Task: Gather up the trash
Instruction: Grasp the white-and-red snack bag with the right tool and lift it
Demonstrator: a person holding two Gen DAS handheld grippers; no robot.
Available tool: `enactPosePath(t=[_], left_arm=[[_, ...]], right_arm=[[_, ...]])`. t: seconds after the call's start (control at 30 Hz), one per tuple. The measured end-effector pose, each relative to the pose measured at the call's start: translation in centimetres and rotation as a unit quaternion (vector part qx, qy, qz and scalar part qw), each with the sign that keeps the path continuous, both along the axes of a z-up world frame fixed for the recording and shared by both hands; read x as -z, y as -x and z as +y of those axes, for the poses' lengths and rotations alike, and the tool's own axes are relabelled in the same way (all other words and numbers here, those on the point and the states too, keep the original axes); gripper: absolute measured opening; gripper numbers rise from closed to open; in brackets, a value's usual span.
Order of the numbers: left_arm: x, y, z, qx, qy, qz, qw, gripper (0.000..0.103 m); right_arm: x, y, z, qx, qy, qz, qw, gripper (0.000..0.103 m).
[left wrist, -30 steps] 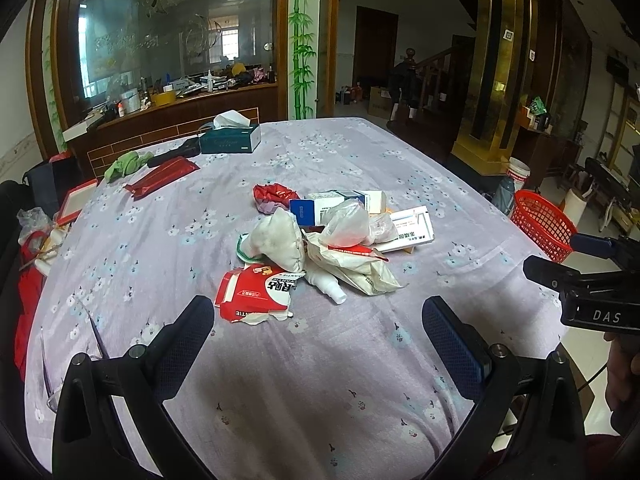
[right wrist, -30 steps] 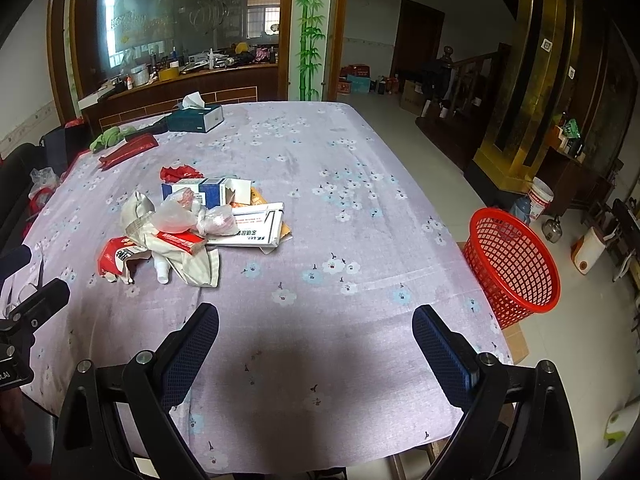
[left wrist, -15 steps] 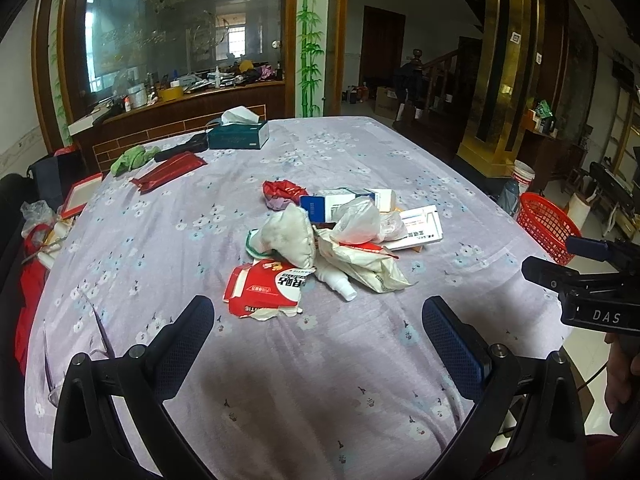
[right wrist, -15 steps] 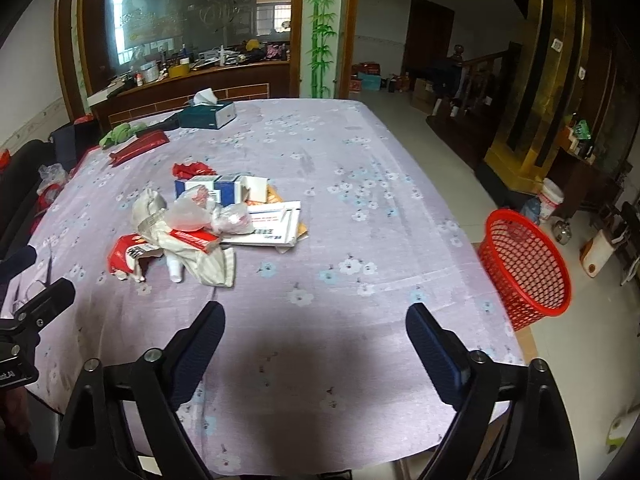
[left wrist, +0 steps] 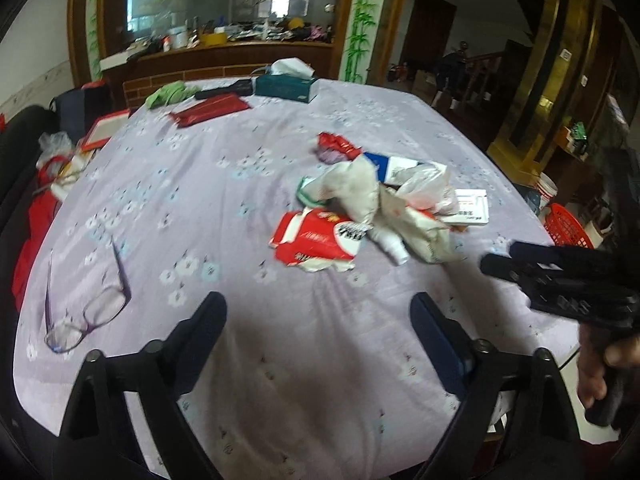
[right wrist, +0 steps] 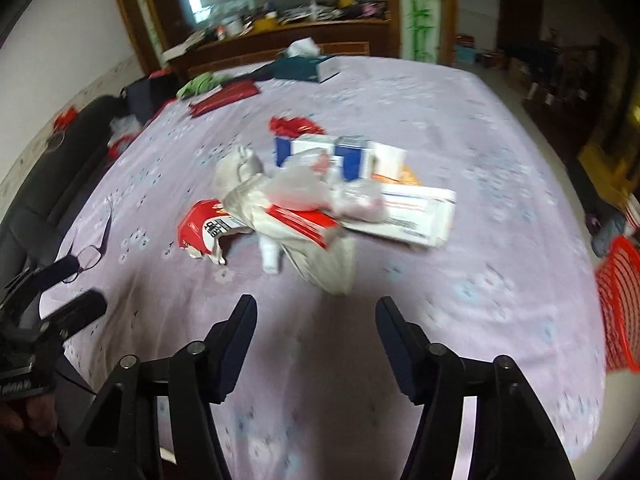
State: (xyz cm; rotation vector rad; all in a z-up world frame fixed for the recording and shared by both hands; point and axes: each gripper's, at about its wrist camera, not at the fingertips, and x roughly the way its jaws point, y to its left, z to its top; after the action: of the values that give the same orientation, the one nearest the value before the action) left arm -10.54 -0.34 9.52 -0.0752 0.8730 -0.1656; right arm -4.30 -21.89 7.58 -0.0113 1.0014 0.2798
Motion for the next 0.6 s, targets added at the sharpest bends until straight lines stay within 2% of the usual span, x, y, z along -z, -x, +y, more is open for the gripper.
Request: enactPosePath(t=[0.1, 0.27, 0.4, 0.43, 0.6], left_arm=[[0.3, 0.1, 0.9, -0.009, 0.000, 0.007, 0.9999, 0.086], [0.6, -0.8, 2.5, -0.015, 0.014, 0.020, 0.9996, 0.086], [1.2, -2.6, 3.1, -0.012, 0.033, 0.041, 0.9986, 0.086], [1.4, -3.0, 3.1, -0.010, 0.035, 0.045, 0.9983, 0.086], [2.6, -6.0, 2.9, -0.004, 0.054, 0.068, 0.9962, 0.086]], right_arm=[[1.0, -2.4, 1.3, -0.013, 0.016, -0.004, 1.000, 0.064], [3.8, -6.5, 1.8, -0.015, 0.018, 0.033, 0.999, 0.064], [4.7, -7.0, 1.8, -0.014, 0.007, 0.047, 0.999, 0.038], [4.5, -6.9, 1.6, -0.011, -0.005, 0.048, 0.999, 0.034], [3.4, -4.8, 1.0, -0.007, -0.036, 0.053, 0.998, 0.033]])
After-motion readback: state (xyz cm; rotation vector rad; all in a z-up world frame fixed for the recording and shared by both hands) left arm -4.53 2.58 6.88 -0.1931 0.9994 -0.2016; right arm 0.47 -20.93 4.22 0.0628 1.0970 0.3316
